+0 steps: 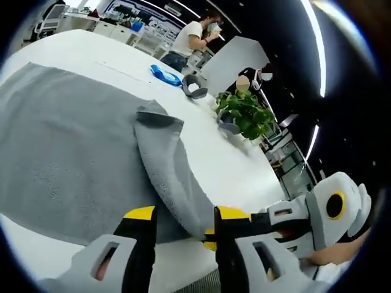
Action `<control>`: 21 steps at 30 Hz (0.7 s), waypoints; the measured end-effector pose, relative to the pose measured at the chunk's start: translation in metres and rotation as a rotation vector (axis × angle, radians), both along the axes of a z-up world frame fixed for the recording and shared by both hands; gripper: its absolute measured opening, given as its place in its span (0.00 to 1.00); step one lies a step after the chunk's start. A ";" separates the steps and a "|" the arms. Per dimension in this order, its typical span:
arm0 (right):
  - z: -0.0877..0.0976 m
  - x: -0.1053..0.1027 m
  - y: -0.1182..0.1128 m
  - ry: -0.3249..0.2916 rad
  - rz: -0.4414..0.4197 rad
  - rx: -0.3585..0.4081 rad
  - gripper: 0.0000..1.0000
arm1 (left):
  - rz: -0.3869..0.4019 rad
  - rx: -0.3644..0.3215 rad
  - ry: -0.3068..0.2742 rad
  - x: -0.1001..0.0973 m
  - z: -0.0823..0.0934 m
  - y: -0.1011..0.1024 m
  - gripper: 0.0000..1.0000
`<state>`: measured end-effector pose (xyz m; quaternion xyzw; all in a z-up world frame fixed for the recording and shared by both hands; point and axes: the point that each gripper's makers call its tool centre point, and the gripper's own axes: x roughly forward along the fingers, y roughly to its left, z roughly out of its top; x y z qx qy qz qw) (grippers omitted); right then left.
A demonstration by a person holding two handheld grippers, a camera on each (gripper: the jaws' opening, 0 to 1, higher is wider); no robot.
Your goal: Fold the towel on the table until its edges align and the towel forms a compact rectangular stack.
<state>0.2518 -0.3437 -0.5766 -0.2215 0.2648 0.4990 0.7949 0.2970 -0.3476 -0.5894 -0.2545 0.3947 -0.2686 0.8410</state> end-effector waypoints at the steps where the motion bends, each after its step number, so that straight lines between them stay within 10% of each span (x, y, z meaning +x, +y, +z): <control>1: -0.001 -0.001 0.001 -0.005 0.009 -0.005 0.00 | 0.000 0.002 0.001 0.000 0.000 -0.001 0.31; 12: 0.000 0.001 0.001 -0.005 0.022 -0.008 0.00 | 0.020 0.027 0.083 0.008 -0.026 0.001 0.18; 15: 0.011 -0.001 0.006 0.012 0.021 0.058 0.00 | -0.010 0.152 0.087 0.007 -0.042 0.012 0.10; 21: 0.002 0.005 -0.001 -0.004 0.014 0.012 0.00 | 0.023 0.093 0.115 0.014 -0.041 0.010 0.01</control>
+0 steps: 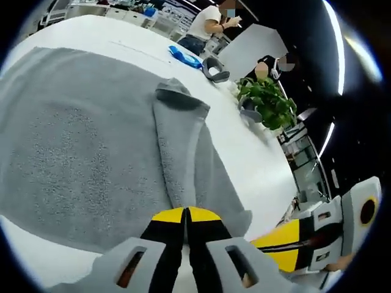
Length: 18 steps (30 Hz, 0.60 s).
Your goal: Fold the towel on the table until its edges align and the towel forms a compact rectangular stack.
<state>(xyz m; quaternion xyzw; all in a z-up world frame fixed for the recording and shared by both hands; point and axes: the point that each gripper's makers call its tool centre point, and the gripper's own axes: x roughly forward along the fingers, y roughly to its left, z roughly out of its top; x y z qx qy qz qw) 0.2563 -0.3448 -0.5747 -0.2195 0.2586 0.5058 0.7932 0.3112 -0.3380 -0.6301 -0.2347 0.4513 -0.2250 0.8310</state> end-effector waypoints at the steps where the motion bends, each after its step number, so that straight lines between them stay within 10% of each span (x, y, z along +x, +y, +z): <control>1: 0.000 0.001 -0.002 0.004 -0.007 0.001 0.00 | 0.006 -0.015 0.005 0.001 0.001 -0.001 0.02; 8: 0.003 0.009 -0.010 0.015 -0.050 0.021 0.00 | -0.007 0.015 -0.034 0.007 0.000 -0.009 0.21; 18: 0.008 0.017 -0.017 0.005 -0.094 0.046 0.00 | -0.189 0.339 -0.274 0.023 -0.012 -0.017 0.44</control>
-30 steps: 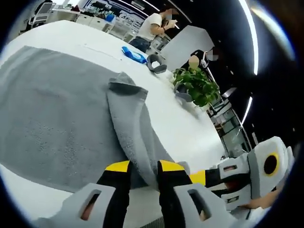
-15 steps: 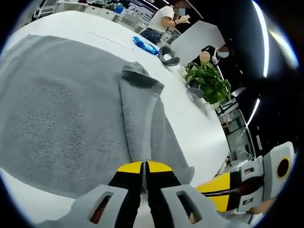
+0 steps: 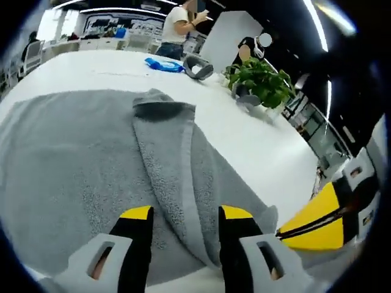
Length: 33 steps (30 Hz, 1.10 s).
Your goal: Fold the towel on the table until its edges align and the towel forms a compact rectangular stack.
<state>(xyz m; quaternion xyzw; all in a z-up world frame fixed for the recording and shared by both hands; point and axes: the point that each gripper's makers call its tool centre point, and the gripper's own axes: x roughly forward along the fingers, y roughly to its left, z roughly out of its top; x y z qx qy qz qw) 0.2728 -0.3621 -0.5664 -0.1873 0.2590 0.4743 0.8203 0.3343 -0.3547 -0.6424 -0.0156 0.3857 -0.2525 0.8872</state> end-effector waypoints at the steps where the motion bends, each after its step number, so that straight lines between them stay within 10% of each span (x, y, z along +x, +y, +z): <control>1: 0.000 0.000 -0.001 -0.001 -0.002 -0.002 0.00 | -0.016 0.040 -0.015 0.002 -0.002 0.002 0.44; 14: 0.000 0.010 -0.008 0.014 -0.045 0.016 0.00 | -0.122 0.230 -0.115 0.014 -0.002 0.013 0.21; 26: -0.001 0.017 -0.016 0.031 -0.082 0.029 0.00 | -0.087 0.162 -0.097 0.014 0.013 0.031 0.08; 33: 0.012 0.074 -0.034 0.026 -0.192 0.069 0.00 | -0.049 0.100 -0.085 0.011 0.021 0.033 0.08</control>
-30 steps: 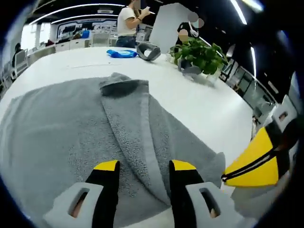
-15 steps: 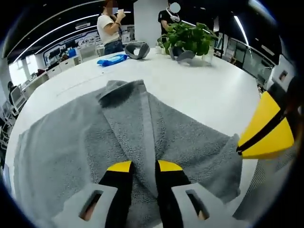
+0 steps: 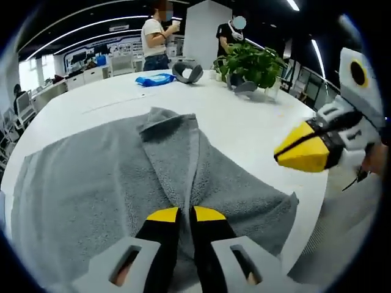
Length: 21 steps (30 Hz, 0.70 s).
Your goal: Fold the towel on the table until its edges align and the towel forms a compact rectangular stack.
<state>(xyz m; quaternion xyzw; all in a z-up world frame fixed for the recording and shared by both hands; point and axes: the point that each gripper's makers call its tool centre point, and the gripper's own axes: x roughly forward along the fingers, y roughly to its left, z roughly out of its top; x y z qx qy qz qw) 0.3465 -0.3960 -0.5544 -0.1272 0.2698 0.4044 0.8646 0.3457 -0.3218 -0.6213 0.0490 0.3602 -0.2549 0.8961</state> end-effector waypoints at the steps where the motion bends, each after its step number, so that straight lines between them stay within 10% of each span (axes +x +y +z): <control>1: 0.003 0.014 -0.001 -0.013 -0.008 -0.006 0.01 | 0.004 -0.008 0.001 0.000 0.001 0.000 0.08; 10: -0.024 0.101 -0.005 0.030 -0.061 -0.049 0.08 | 0.056 -0.062 0.063 -0.004 -0.008 0.005 0.09; 21: -0.067 0.116 0.006 0.101 -0.023 -0.152 0.02 | 0.155 -0.159 0.209 -0.025 -0.014 0.007 0.20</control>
